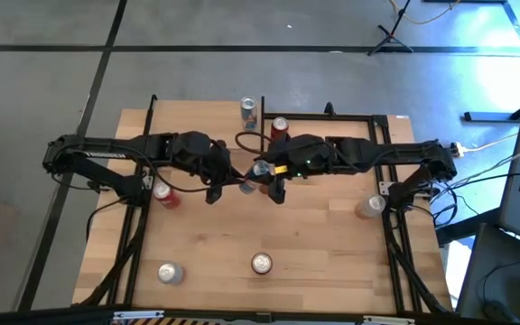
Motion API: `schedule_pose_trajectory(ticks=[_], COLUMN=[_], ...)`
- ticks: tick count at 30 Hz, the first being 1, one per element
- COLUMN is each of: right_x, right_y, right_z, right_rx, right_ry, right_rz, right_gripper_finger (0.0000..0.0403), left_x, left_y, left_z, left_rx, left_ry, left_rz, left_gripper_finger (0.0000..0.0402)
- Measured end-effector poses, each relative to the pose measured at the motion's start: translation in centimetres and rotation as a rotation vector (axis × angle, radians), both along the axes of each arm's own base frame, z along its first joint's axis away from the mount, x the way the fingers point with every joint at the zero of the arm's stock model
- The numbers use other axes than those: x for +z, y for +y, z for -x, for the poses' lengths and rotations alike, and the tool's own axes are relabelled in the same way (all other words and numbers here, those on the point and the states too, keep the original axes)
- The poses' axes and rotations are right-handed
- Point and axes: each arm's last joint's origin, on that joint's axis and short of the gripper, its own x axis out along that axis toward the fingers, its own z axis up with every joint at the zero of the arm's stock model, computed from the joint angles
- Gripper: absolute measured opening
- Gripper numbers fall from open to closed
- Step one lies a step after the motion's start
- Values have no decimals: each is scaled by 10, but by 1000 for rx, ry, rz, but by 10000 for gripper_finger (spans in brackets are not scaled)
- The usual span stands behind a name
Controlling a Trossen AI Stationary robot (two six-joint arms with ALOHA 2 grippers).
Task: Place canned beverage on shelf
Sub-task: Put the blue soda can on the shelf aligned with the other blue soda can
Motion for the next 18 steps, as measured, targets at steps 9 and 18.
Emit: schedule_pose_trajectory(ticks=[9,18], right_x=[4,17], right_y=[-16,-60], right_z=[-4,-21], right_rx=[-51,-132], right_ry=[-6,34], right_rz=[8,23], right_gripper_finger=[205,205], left_x=[31,45], left_y=[-2,-1], left_z=[60,117], left_rx=[12,138], left_ry=[-46,-66], left_rz=[30,-17], left_gripper_finger=[71,71])
